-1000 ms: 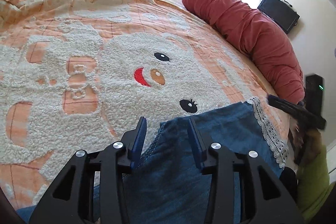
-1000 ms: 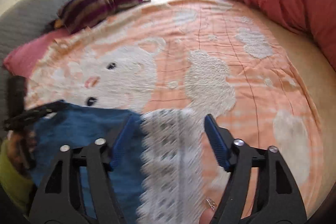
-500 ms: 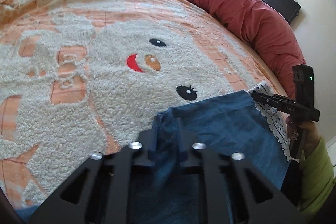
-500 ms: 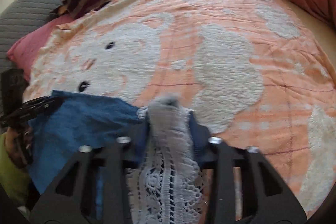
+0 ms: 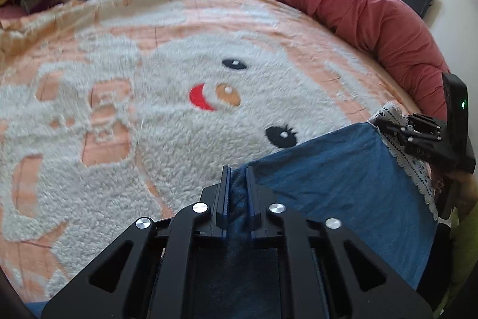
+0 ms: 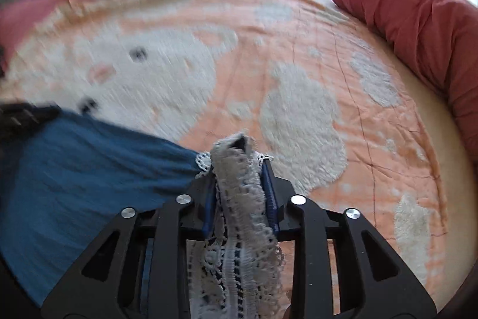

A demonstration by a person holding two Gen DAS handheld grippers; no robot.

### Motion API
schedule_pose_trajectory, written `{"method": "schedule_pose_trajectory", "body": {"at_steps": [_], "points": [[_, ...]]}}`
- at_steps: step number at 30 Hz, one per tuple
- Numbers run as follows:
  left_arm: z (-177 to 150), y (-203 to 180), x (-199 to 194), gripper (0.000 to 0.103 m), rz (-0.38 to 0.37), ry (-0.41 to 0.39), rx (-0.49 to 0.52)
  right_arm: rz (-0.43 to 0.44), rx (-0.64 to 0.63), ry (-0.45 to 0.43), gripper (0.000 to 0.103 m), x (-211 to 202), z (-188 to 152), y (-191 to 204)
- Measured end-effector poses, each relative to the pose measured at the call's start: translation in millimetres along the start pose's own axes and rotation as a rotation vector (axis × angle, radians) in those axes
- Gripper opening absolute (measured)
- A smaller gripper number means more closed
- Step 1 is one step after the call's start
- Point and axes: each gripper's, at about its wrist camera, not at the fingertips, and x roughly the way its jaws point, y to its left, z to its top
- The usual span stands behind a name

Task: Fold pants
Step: 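Open both tools and release the lace hem onto the pants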

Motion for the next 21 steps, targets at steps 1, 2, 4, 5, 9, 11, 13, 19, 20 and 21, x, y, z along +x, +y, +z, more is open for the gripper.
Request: {"method": "schedule_pose_trajectory", "body": {"at_steps": [1,2,4,5,9,11,13,19,20,21], "points": [[0.2,1.3,-0.1,0.014,-0.002,-0.001,-0.006,-0.014,-0.002,0.000,0.031,1.3,0.0,-0.4],[-0.7,2.1,-1.0,0.015,-0.001,-0.004,-0.009,-0.034,0.007,-0.006,0.033,0.2,0.6,-3.0],[-1.3,3.5,-3.5,0.017,-0.007,-0.012,-0.017,-0.048,0.038,-0.021,0.043,-2.7,-2.9,-11.5],[-1.7,3.9,-5.5,0.020,-0.009,-0.015,-0.021,-0.038,0.070,-0.034,0.043,-6.5,-4.2,-17.0],[0.6,1.3,-35.9,0.046,-0.002,-0.077,-0.009,-0.050,0.234,-0.123,0.046,-39.2,-18.8,-48.0],[1.5,-1.7,-51.0,0.061,0.017,-0.106,0.006,-0.029,0.332,-0.161,0.048,-59.0,-30.8,-63.6],[1.4,-6.7,-68.3,0.073,0.044,-0.137,0.029,0.032,0.417,-0.205,0.057,-82.5,-48.1,-73.3],[-12.6,-25.9,-114.0,0.097,0.075,-0.205,0.069,0.085,0.410,-0.191,0.060,-128.5,-89.0,-58.9],[-15.7,-28.0,-118.5,0.098,0.067,-0.208,0.068,0.099,0.411,-0.184,0.060,-133.1,-93.2,-57.1],[-22.0,-31.7,-126.4,0.098,0.053,-0.214,0.063,0.111,0.407,-0.177,0.060,-136.9,-96.1,-54.0]]}}
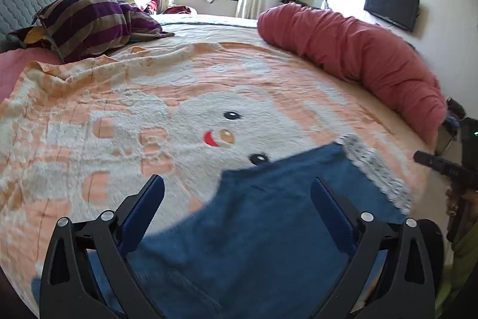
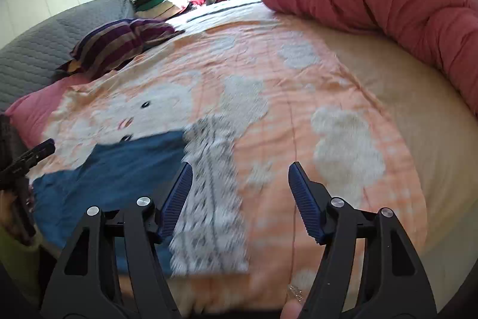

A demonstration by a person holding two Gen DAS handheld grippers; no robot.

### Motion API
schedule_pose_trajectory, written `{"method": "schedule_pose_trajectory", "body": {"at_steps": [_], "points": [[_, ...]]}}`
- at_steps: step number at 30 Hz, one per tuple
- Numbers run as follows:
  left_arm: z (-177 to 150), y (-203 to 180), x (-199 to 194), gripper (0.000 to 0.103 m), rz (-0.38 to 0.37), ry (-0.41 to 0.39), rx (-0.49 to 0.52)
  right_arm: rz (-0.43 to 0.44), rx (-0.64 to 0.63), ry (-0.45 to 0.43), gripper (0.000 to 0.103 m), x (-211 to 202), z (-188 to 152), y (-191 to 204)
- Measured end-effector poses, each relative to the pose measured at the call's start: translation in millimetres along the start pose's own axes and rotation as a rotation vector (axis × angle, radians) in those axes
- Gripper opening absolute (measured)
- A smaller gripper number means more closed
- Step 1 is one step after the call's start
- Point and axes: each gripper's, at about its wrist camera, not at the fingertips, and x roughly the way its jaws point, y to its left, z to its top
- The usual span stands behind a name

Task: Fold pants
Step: 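Open both tools and release the lace hem onto the pants, then move both tools open over the pants toward the lace hem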

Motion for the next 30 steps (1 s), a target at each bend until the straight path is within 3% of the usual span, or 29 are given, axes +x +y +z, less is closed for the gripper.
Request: {"method": "schedule_pose_trajectory", "body": {"at_steps": [5,9,15,17,18,21,22,26,30], "points": [[-20.2,-12.8,-24.5,0.098,-0.011,0.003,0.000,0.019,-0.038,0.036,0.061,-8.6,-17.1,12.1],[-46.2,-11.9,-33.4,0.098,0.003,0.048,-0.016,0.066,-0.029,0.135,0.061,7.0,-28.2,14.6],[-79.3,8.4,-36.8,0.098,0.125,0.125,-0.019,0.056,-0.044,0.267,0.060,41.2,-37.2,12.7],[-85.7,18.4,-35.6,0.098,0.150,0.150,-0.045,0.062,-0.058,0.287,0.054,45.9,-42.1,14.1],[-90.3,24.2,-33.7,0.098,0.164,0.167,-0.062,0.082,-0.064,0.297,0.042,46.9,-44.2,16.2],[-100.5,36.8,-27.2,0.098,0.194,0.203,-0.108,0.111,-0.096,0.272,0.020,39.1,-46.6,26.9],[-102.6,39.1,-27.2,0.098,0.205,0.202,-0.115,0.113,-0.110,0.257,0.018,35.5,-46.9,30.6],[-106.0,41.9,-27.4,0.098,0.233,0.197,-0.104,0.050,-0.161,0.235,0.017,23.0,-51.9,36.8],[-110.9,38.2,-22.3,0.098,0.255,0.205,-0.074,0.013,-0.104,0.265,0.027,29.9,-56.5,20.2]]}}
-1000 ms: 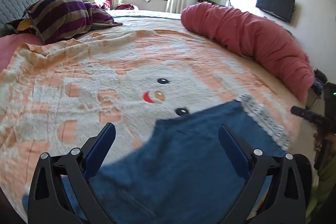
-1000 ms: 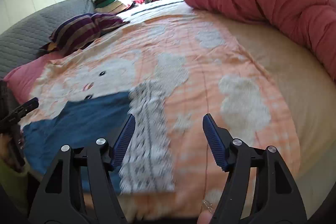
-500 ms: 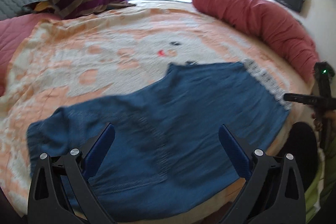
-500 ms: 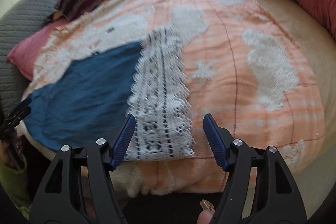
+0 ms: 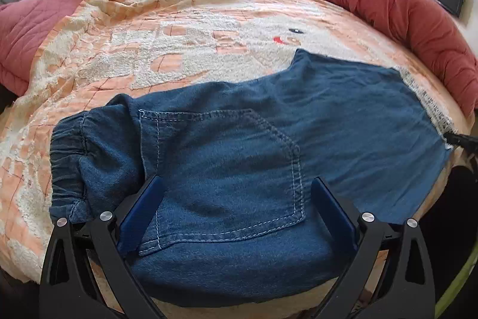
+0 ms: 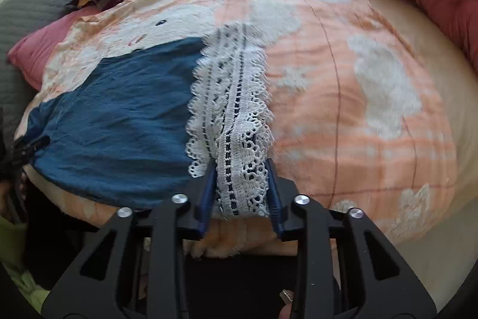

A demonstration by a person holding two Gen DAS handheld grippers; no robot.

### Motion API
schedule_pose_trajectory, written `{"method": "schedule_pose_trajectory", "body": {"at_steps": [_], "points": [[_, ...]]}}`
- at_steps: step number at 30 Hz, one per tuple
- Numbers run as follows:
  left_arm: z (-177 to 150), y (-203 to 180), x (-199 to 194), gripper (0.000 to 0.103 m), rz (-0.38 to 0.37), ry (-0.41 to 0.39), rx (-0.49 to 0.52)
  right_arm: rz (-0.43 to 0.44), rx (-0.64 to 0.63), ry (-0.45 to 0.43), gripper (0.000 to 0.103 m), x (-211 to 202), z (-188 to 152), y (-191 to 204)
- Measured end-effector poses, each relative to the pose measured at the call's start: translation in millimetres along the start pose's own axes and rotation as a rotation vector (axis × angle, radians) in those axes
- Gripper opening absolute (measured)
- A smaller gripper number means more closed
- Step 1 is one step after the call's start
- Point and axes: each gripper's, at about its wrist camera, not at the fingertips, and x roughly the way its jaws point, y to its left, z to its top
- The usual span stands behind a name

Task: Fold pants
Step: 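Move both tools open over the pants toward the lace hem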

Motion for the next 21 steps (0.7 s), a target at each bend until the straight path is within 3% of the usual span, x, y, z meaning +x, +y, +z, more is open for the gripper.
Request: {"method": "schedule_pose_trajectory", "body": {"at_steps": [4,6,11,14,16,19,21], "points": [[-0.2,-1.2,-1.7,0.098,0.004,-0.005,0.006,-0.016,0.032,-0.021,0.037,-12.1,-0.7,-9.6],[0.6,-0.6,-7.4,0.098,-0.011,-0.022,-0.004,0.006,0.069,-0.052,0.039,-26.8,-2.7,-21.0],[5.7,-4.8,-32.1,0.098,-0.047,-0.100,-0.022,-0.054,0.089,-0.146,0.041,-64.6,-10.2,-34.1],[8.0,-12.4,-40.0,0.098,-0.063,-0.114,-0.010,-0.015,0.078,-0.213,0.053,-84.9,-15.8,-29.4],[7.9,-19.9,-41.2,0.098,-0.079,-0.104,-0.005,0.025,0.068,-0.264,0.074,-93.9,-18.0,-22.0],[6.5,-33.0,-42.2,0.098,-0.116,-0.094,0.011,0.084,0.055,-0.338,0.087,-100.1,-16.7,-10.9],[4.2,-43.8,-42.6,0.098,-0.126,-0.089,0.036,0.148,0.077,-0.373,0.089,-94.6,-13.8,-5.5]]}}
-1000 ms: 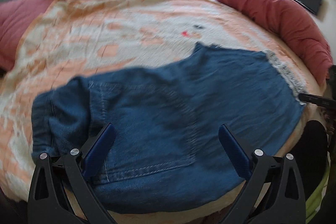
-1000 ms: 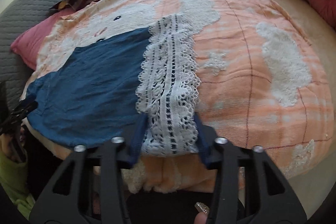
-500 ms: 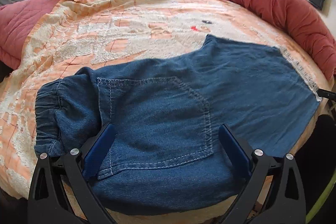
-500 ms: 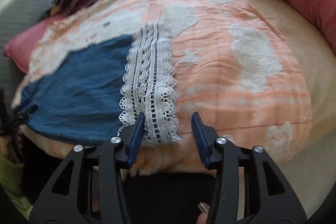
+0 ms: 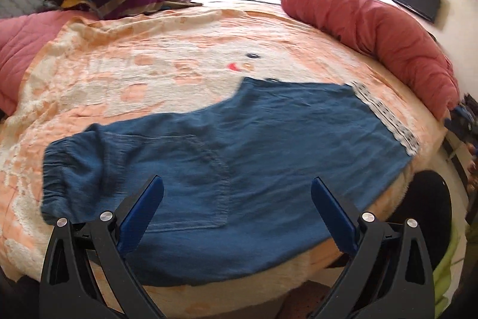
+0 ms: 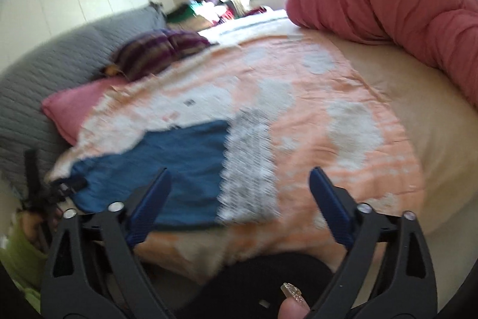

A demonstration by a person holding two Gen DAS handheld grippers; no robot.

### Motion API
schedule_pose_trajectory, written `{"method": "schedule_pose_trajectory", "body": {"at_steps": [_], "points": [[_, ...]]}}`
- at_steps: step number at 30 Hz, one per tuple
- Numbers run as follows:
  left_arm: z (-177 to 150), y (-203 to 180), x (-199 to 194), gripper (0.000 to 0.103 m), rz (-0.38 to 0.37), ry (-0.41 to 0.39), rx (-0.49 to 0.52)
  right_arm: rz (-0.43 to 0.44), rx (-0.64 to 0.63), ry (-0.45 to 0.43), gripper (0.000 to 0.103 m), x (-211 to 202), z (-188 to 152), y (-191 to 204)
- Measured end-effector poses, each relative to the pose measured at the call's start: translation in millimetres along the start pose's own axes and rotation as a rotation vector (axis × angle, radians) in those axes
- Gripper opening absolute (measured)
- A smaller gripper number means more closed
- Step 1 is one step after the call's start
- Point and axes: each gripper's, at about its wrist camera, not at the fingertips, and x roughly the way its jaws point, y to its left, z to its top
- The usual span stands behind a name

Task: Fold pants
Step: 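Move both tools open over the pants toward the lace hem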

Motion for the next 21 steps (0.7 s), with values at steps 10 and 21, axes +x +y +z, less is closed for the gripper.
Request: {"method": "schedule_pose_trajectory", "body": {"at_steps": [10,21], "points": [[7.5,-40.0,9.8,0.098,-0.050,0.022,0.081,-0.038,0.165,-0.114,0.090,10.8,-5.4,-18.1],[90.4,-127.7,58.8,0.098,-0.156,0.015,0.278,-0.212,0.094,-0.127,0.094,-18.0,3.9,-23.8]]}}
